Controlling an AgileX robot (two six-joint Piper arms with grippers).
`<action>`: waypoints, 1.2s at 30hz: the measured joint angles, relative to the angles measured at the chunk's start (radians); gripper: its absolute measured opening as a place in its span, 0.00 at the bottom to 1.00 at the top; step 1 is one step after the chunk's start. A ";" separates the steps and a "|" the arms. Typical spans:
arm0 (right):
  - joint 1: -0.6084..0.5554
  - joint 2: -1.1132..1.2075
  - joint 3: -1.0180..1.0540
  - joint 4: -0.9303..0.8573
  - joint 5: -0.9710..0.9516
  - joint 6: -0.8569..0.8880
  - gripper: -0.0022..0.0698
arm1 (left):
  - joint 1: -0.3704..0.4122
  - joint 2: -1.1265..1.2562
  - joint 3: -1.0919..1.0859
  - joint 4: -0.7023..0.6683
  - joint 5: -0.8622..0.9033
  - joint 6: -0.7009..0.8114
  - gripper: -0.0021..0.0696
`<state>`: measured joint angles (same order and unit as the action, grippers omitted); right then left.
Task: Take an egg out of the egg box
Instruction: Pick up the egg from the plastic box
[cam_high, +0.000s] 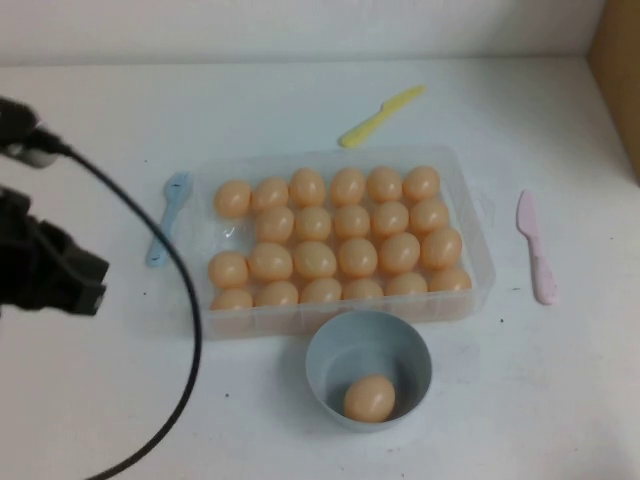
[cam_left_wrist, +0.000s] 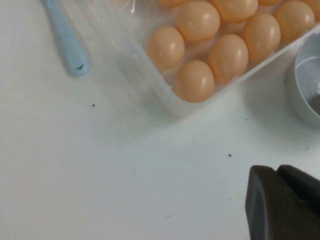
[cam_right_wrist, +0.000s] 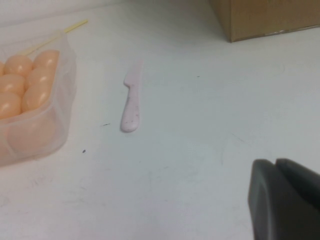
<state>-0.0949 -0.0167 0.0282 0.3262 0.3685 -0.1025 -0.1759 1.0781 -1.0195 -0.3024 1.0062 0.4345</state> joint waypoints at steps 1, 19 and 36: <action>0.000 0.000 0.000 0.000 0.000 0.000 0.00 | -0.038 0.048 -0.046 0.029 0.010 -0.015 0.02; 0.000 0.000 0.000 0.000 0.000 0.000 0.00 | -0.305 0.686 -0.504 0.208 0.022 -0.080 0.03; 0.000 0.000 0.000 0.000 0.000 0.000 0.00 | -0.312 0.846 -0.507 0.225 -0.167 -0.150 0.74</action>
<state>-0.0949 -0.0167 0.0282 0.3262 0.3685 -0.1025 -0.4876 1.9241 -1.5265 -0.0772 0.8394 0.2840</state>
